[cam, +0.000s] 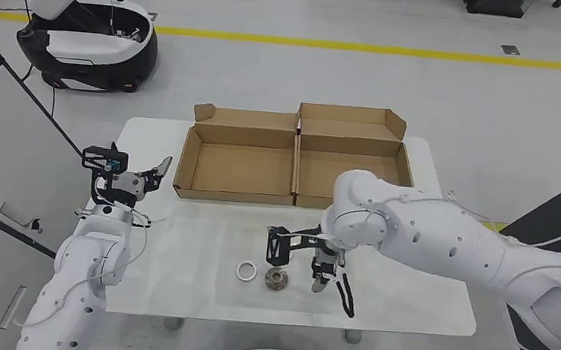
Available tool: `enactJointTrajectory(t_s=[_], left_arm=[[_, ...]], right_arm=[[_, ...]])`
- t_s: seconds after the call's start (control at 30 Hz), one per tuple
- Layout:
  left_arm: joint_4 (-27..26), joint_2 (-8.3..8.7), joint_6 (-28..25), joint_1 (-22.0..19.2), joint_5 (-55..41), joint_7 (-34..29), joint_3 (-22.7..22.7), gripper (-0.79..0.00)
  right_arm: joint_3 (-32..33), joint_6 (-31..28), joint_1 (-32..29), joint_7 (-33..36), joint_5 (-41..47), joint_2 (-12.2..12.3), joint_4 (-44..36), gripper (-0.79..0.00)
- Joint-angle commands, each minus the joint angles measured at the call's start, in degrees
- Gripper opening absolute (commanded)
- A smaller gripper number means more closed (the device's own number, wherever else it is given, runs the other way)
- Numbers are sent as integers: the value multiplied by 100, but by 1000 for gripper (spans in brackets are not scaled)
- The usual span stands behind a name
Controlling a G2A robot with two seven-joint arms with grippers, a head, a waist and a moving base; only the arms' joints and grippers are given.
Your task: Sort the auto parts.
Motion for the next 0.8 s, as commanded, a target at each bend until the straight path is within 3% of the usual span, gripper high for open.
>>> enactJointTrajectory(t_s=[0.0, 0.17, 0.4, 0.77], left_arm=[[0, 0, 0, 0, 0, 0, 0, 0], [0, 0, 0, 0, 0, 0, 0, 0], [0, 0, 0, 0, 0, 0, 0, 0], [0, 0, 0, 0, 0, 0, 0, 0]], right_arm=[[3, 10, -29, 10, -13, -15, 57, -151], [12, 67, -121, -31, -141, -49, 240, -209], [15, 112, -244, -171, -481, -100, 432, -351], [3, -12, -431, -12, -701, -288, 788, -403]])
